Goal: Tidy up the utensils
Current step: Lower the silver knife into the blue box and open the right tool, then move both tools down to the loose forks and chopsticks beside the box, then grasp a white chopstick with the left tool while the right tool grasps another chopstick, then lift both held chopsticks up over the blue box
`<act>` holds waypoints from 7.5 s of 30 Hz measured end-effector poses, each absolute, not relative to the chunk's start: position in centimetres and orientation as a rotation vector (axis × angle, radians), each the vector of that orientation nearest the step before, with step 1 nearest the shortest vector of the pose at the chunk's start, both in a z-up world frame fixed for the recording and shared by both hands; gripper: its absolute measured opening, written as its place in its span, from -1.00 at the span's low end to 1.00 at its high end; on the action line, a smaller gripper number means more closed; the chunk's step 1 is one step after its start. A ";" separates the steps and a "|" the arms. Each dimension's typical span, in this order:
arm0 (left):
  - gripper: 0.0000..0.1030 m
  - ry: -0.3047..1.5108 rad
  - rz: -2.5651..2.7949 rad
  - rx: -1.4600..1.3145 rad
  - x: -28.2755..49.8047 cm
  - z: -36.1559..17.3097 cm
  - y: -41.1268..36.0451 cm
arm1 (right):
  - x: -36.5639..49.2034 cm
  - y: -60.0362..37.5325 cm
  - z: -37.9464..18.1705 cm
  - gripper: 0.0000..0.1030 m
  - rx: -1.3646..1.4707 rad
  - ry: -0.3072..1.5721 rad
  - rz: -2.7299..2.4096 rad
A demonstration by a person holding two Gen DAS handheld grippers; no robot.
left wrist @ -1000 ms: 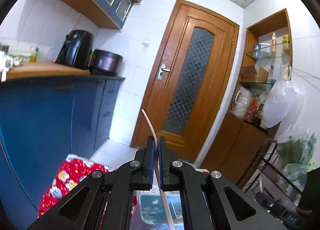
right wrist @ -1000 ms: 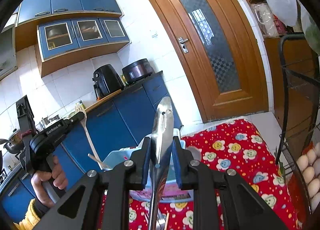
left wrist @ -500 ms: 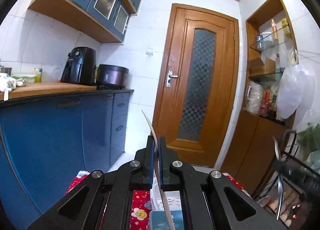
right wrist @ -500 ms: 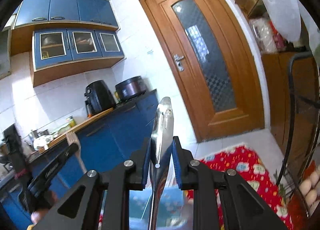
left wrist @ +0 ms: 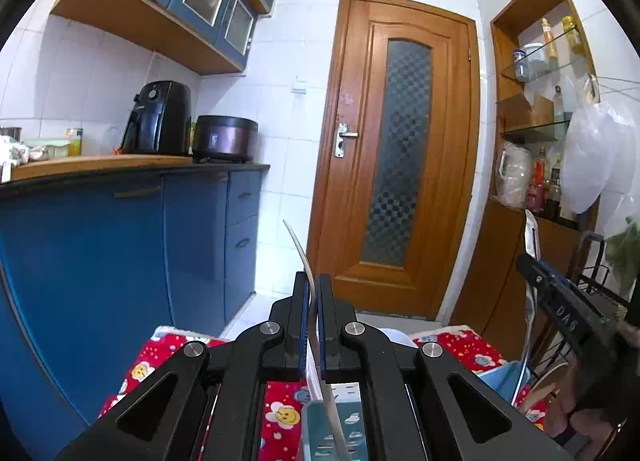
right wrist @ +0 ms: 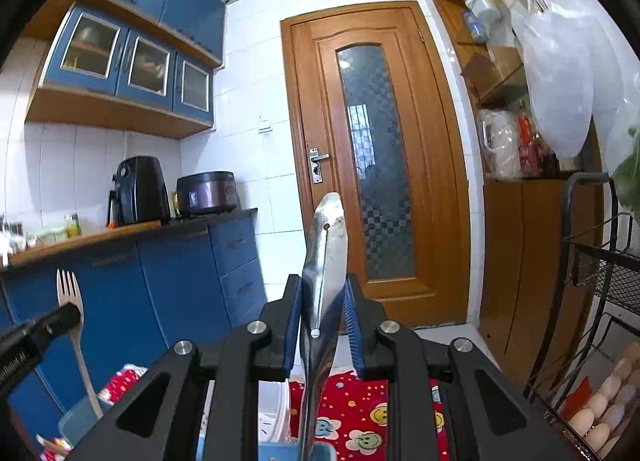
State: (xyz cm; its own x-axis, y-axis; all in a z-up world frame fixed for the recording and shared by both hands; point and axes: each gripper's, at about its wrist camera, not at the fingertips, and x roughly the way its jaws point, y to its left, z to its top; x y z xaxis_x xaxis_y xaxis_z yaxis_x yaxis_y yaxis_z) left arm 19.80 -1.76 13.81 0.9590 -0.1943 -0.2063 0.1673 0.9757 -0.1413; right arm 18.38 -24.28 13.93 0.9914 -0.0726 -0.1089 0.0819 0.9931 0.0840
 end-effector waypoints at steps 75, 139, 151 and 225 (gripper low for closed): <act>-0.21 0.713 -0.379 -0.067 6.6 7.5 -3.5 | 1.5 -26.4 7.0 0.02 0.189 0.678 0.186; -0.88 0.804 -0.286 -0.301 5.7 2.7 3.6 | 2.4 -19.9 2.3 -0.16 0.276 0.977 0.297; -0.88 0.786 -0.294 -0.367 5.3 2.0 5.7 | 6.2 -18.2 1.4 -0.33 0.204 1.046 0.230; -0.88 0.430 -0.336 -0.249 10.8 16.7 1.9 | 7.8 -26.8 17.6 -0.89 0.281 0.461 0.279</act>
